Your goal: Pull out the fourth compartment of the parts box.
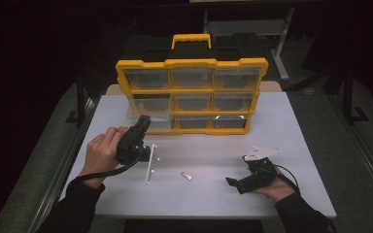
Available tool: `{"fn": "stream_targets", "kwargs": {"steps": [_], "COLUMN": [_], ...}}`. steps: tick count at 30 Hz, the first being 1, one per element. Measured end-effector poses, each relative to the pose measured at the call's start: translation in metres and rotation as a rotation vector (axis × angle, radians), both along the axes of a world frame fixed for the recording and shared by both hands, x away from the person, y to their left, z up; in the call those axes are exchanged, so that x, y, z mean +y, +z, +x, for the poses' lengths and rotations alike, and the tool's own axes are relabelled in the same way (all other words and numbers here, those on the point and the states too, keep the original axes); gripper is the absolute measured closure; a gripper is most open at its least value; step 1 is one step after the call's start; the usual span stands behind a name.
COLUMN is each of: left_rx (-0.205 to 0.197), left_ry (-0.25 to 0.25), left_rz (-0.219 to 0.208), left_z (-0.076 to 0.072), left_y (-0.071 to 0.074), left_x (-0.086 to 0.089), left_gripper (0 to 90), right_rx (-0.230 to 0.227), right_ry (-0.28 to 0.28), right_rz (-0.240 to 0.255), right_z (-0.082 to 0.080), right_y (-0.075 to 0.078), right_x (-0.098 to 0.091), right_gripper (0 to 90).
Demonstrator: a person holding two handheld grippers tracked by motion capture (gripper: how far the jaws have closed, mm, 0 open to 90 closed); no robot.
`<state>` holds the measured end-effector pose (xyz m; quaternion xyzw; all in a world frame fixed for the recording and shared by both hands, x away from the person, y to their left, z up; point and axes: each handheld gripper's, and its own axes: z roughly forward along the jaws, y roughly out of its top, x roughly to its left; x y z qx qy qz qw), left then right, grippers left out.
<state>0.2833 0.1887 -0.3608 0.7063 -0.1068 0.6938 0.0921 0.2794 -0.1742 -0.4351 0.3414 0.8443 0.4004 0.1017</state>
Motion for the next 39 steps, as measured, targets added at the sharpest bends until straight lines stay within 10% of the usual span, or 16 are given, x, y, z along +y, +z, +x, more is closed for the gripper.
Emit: {"fn": "stream_targets", "kwargs": {"steps": [33,39], "left_rx": [0.004,-0.016], "left_ry": [-0.013,-0.023], "left_rz": [0.01,-0.006], "left_z": [-0.0077,-0.0088], "left_y": [-0.005,-0.0044], "left_x": [0.0028,0.0026], "left_gripper": [77.4,65.3], "right_rx": [-0.001,-0.001], "right_ry": [0.001,0.0], "right_rz": [-0.001,0.0], "right_z": [0.0,-0.0002], "right_y": [0.0,0.0002], "right_x": [-0.0003,-0.0005], "right_gripper": [0.0,0.0]}}
